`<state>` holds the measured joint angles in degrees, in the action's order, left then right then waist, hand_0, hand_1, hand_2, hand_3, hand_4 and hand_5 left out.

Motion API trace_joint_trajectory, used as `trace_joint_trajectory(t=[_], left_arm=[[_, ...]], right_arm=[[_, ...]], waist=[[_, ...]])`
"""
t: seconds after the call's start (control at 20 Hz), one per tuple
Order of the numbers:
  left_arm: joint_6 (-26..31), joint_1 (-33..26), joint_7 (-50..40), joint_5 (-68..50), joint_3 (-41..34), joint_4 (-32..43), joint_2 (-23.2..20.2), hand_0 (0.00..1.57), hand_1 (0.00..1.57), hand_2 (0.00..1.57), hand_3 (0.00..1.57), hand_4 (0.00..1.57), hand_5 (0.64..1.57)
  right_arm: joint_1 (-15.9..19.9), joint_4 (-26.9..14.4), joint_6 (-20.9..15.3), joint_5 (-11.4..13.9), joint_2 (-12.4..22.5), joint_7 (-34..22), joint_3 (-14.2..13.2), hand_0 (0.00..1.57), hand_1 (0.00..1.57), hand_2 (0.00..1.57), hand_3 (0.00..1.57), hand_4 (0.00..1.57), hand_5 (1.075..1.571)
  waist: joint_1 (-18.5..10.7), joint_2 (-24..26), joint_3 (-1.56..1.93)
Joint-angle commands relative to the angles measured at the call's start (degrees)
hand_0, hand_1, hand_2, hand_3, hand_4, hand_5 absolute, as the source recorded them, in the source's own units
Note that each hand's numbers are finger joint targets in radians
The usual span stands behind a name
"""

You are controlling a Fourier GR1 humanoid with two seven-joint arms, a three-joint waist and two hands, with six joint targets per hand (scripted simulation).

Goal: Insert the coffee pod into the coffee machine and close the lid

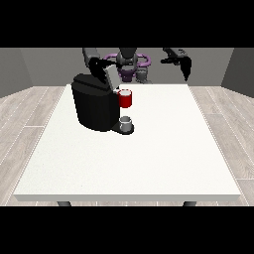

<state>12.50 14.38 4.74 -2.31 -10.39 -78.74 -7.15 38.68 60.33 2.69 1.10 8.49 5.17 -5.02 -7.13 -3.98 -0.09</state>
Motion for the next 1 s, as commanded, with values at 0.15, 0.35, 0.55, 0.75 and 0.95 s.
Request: trace_joint_trajectory(t=[0.15,0.35,0.55,0.75,0.95], left_arm=[[-0.8,2.9,-3.8,-2.0,-1.2,0.9,-1.0,0.0,0.0,0.0,0.0,0.13,1.571],[-2.2,0.9,1.0,0.7,0.0,2.8,-0.1,0.0,0.0,0.0,0.0,0.17,1.571],[-1.8,2.3,1.9,-0.5,-0.5,3.8,-0.1,0.0,0.0,0.0,0.0,0.14,1.571],[1.4,2.0,1.9,-2.8,-2.1,5.1,-3.1,0.0,0.0,0.0,0.0,0.0,1.571],[-0.9,0.5,4.0,0.0,2.2,1.4,0.8,0.0,0.0,0.0,0.0,0.2,1.571]], right_arm=[[2.3,-1.2,0.2,2.5,-2.2,-4.1,3.7,0.0,0.0,0.0,0.0,0.21,1.571],[5.3,-0.9,0.0,5.0,-1.3,-2.7,4.7,0.0,0.0,0.0,0.0,0.21,1.571],[6.9,-1.8,-3.4,8.2,-4.2,-2.5,6.7,0.0,0.0,0.0,0.0,0.12,1.571],[8.3,-1.5,-2.7,7.8,-4.8,-4.0,5.9,0.0,0.0,0.0,0.0,0.12,1.571],[8.7,-2.7,1.7,5.5,-1.7,1.4,3.3,0.0,0.0,0.0,0.0,0.03,1.571]], waist=[[0.3,1.3,0.08],[-0.2,-0.7,0.07],[-0.7,-1.7,0.07],[-0.3,0.0,0.07],[-0.8,-0.7,0.09]])
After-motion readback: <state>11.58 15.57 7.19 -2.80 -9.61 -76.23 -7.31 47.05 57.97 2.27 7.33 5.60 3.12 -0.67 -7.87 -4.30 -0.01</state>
